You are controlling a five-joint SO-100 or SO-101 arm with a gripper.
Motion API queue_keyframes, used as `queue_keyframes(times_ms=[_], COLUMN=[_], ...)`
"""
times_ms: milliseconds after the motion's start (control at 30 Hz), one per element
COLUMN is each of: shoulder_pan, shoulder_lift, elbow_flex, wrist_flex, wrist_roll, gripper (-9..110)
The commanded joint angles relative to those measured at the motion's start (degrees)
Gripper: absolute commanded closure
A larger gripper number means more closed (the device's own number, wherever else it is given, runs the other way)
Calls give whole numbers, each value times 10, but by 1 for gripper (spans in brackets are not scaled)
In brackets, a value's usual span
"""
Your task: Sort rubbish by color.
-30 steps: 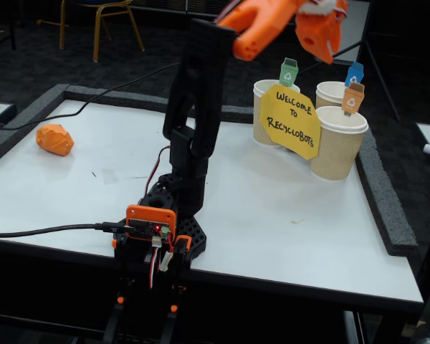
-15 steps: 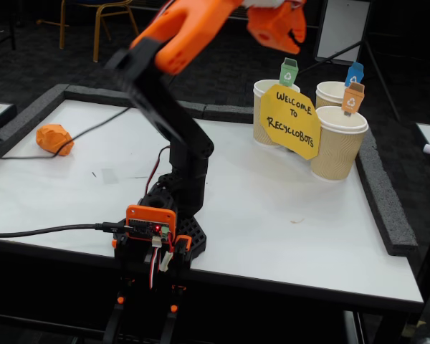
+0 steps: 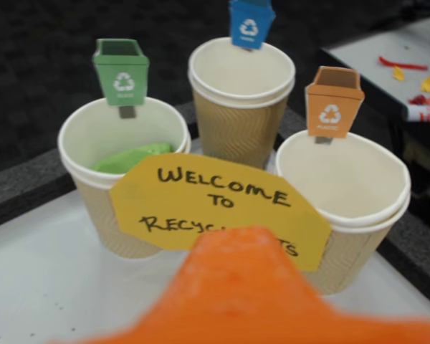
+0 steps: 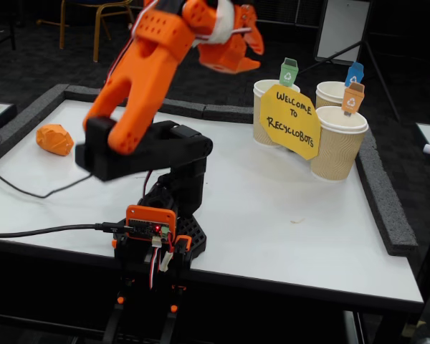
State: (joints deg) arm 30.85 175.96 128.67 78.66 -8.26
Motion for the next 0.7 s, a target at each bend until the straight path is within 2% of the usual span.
queue_keyframes(times_ms=[0,433,667], shoulder_pan=[-15,-18,-94], shoulder_lift=[85,129,109], elbow_flex=[38,94,89], wrist_flex=[-10,16,27], wrist_roll=[-14,-14,-14], gripper=[100,100,100])
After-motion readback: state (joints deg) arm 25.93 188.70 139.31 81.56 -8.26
